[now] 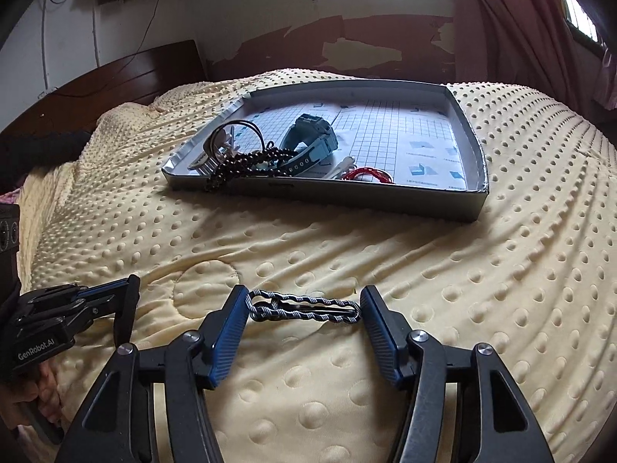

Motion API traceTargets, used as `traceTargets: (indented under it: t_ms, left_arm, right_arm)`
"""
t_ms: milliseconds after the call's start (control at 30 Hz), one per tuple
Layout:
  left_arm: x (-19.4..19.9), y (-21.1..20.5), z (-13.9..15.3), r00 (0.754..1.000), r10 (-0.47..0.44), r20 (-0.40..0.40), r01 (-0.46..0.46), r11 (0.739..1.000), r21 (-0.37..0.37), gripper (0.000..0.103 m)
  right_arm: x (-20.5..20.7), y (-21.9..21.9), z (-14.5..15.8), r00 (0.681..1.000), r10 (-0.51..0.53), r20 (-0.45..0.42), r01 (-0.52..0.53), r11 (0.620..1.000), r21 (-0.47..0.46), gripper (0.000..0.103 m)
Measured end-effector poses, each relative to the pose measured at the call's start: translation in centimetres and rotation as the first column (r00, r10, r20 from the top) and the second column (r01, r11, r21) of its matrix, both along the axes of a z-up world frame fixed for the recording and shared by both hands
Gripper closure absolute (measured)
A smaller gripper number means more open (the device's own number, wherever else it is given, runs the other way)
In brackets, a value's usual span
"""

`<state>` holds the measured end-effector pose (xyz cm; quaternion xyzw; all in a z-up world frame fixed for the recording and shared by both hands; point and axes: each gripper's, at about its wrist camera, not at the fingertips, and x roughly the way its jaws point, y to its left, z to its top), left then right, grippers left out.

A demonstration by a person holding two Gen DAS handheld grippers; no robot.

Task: Organize jewelry
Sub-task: 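Carry the rubber ring and chain keyring into the grey tray with both tools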

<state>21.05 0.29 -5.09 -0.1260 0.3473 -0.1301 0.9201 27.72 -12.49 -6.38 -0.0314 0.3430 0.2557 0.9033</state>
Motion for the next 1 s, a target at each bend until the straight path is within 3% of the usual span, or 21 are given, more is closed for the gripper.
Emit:
traceTargets:
  t_ms: [167, 267, 467, 633, 833, 1000]
  left_arm:
    - [1.5, 0.3, 2.3, 0.999, 0.025, -0.026, -0.025, 1.000, -0.017, 0.100]
    - [3.4, 0.4, 4.2, 0.999, 0.037, -0.004, -0.037, 0.999, 0.011, 0.100]
    - [9.1, 0.7, 6.5, 0.998, 0.059, 0.002, -0.059, 0.998, -0.024, 0.100]
    - [14.0, 0.1, 6.4, 0.999, 0.044, -0.018, -0.044, 0.999, 0.006, 0.100]
    - [16.8, -1.4, 4.6, 0.997, 0.049, -0.066, -0.043, 0.995, 0.095, 0.100]
    - [17.1, -0.3, 3.8, 0.990, 0.088, -0.109, -0.085, 0.996, 0.035, 0.100]
  right_arm:
    - [-0.3, -0.6, 0.6, 1.000, 0.006, 0.009, -0.007, 1.000, 0.029, 0.046]
    - [0.3, -1.0, 1.5, 0.999, -0.007, 0.032, 0.005, 0.999, 0.054, 0.046]
    - [4.9, -1.6, 4.2, 0.995, -0.070, 0.068, 0.062, 0.991, 0.117, 0.046]
    - [9.2, -1.4, 5.2, 0.991, -0.113, 0.065, 0.107, 0.989, 0.101, 0.046]
    - [11.5, -0.9, 4.1, 0.994, -0.100, 0.053, 0.101, 0.994, -0.034, 0.046]
    - [11.5, -0.7, 3.1, 0.996, -0.084, 0.030, 0.085, 0.995, -0.055, 0.046]
